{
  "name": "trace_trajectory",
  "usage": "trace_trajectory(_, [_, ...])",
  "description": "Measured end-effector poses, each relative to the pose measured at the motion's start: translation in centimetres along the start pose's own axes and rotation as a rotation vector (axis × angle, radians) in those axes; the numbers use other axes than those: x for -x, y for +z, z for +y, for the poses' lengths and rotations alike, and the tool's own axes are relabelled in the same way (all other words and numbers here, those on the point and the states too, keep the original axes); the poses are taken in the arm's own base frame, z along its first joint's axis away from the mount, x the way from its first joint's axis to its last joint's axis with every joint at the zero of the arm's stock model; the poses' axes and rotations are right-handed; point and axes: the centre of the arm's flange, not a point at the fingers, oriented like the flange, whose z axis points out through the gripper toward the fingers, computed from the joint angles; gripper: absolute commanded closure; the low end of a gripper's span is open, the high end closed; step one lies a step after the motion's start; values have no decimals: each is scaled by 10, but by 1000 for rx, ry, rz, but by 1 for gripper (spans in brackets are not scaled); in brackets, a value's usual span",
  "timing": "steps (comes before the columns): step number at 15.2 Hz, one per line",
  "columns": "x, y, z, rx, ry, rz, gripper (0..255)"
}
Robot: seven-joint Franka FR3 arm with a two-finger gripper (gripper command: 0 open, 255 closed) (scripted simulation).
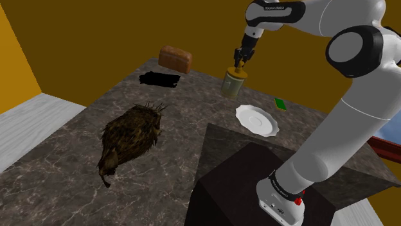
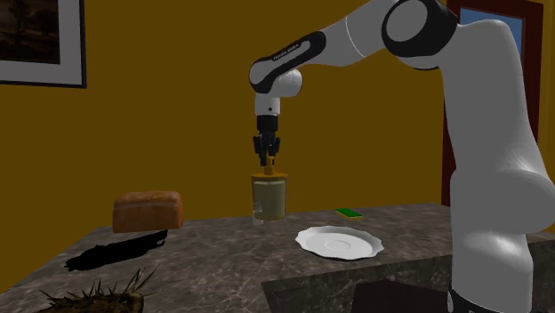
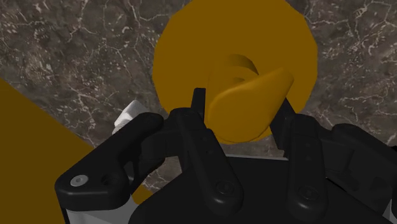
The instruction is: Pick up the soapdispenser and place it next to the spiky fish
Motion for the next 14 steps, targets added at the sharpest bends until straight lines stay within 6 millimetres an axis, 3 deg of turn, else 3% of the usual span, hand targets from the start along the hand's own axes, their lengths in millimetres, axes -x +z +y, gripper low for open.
trace_trajectory(14, [1, -76, -1, 0, 0, 0, 255])
